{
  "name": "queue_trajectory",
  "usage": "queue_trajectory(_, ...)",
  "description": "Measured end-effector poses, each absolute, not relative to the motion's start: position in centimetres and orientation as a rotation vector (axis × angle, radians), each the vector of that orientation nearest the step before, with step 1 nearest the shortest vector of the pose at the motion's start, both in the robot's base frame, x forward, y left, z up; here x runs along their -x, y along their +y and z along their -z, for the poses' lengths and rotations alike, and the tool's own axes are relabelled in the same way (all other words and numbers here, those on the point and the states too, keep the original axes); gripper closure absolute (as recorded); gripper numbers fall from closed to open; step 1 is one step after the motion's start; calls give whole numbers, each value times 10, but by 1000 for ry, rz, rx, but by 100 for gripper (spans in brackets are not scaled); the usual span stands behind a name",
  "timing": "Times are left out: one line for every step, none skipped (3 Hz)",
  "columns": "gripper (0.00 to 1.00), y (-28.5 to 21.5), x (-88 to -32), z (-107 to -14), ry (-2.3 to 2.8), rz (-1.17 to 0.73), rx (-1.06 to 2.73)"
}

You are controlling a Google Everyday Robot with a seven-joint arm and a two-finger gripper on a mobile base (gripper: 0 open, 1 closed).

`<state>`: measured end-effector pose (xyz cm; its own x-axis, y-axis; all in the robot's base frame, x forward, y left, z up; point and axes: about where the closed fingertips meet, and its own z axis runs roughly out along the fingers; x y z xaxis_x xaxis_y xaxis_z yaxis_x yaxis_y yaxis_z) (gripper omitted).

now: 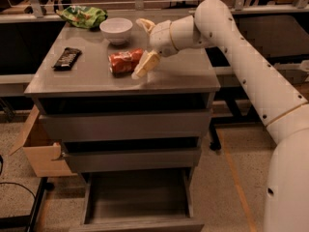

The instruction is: Pick coke can from bottom drawer and place on counter

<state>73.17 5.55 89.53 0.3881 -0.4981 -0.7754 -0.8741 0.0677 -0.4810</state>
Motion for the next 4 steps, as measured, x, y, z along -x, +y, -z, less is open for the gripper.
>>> queue_trajectory(0, 38, -725, -917, 1261, -383, 1535)
queue_trajectory(0, 3, -712, -945, 1272, -316, 1447)
queue_trajectory(0, -47, -703, -966, 1305, -255, 1339)
queue_trajectory(0, -58, -703, -965, 1314, -244, 1327)
